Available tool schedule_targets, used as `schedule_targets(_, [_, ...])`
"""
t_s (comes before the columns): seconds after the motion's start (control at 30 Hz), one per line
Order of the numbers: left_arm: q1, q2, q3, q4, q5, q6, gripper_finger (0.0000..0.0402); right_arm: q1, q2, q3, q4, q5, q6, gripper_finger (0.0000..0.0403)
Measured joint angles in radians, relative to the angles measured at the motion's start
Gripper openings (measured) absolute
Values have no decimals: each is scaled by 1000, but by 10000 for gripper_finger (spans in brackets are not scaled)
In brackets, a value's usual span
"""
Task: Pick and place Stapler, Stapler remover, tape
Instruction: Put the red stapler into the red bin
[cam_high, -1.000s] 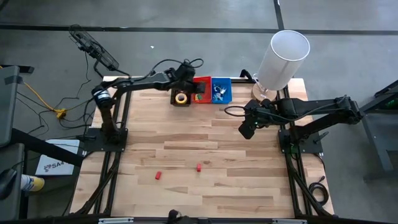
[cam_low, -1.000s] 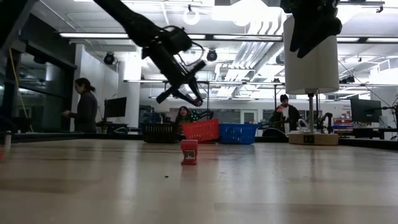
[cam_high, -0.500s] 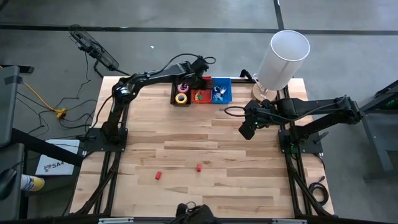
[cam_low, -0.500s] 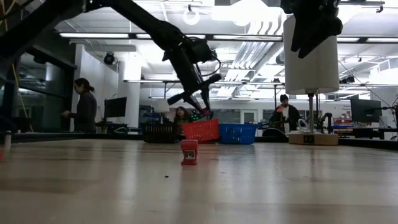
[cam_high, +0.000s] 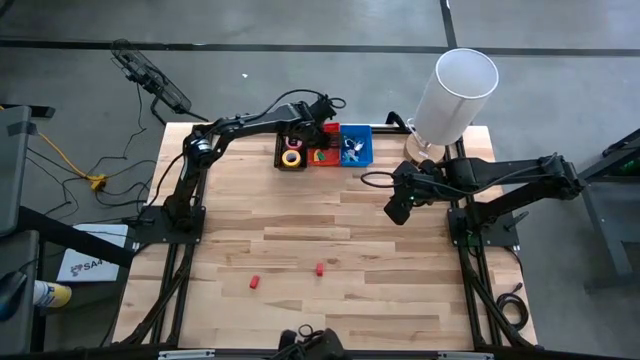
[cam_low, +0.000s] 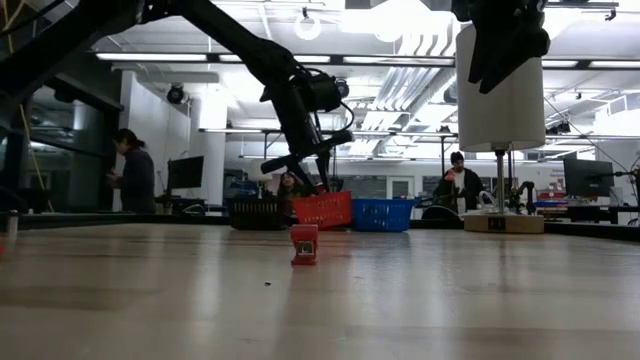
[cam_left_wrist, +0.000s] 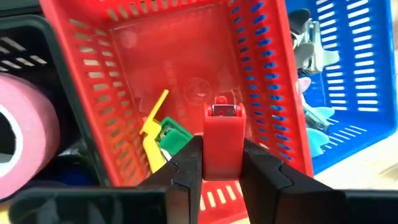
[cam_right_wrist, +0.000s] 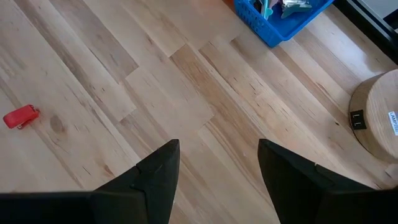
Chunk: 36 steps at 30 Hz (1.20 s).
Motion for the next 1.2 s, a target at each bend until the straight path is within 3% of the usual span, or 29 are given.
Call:
schedule_targets(0.13, [0, 0, 0, 3, 25, 9, 98, 0, 0, 0, 0, -1, -7, 208])
schedule_targets(0.53, [0, -2, 0, 0, 57, 68, 202, 0, 0, 0, 0, -2, -8, 208])
schedule_targets(0.83, [-4, -99, 0, -142, 86, 252, 202, 0, 0, 0, 0, -13, -3, 208])
schedule_targets(1.07, [-44, -198, 0, -301, 60, 451, 202, 0, 0, 0, 0, -10, 0, 208])
schedule_targets(1.2, [-79, -240, 0, -388, 48, 489, 201, 0, 0, 0, 2, -9, 8, 208])
